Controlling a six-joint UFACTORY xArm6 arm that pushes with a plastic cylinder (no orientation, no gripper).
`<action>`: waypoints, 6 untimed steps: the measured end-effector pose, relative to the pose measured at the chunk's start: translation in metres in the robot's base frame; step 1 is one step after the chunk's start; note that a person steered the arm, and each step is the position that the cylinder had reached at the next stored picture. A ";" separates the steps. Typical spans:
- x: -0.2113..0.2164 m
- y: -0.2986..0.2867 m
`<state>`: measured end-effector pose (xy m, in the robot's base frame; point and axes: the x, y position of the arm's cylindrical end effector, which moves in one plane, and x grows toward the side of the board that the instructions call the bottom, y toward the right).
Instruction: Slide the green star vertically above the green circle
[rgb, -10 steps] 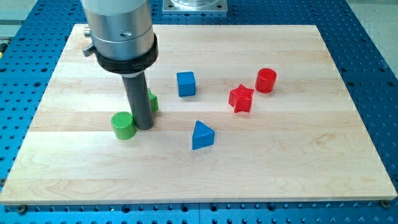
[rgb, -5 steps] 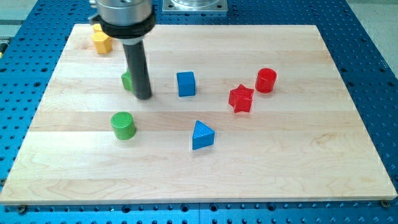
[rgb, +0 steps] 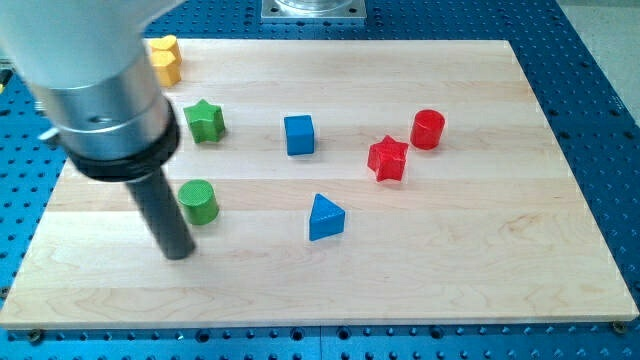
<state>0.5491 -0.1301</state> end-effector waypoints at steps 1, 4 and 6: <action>-0.030 0.012; -0.041 -0.063; -0.063 -0.014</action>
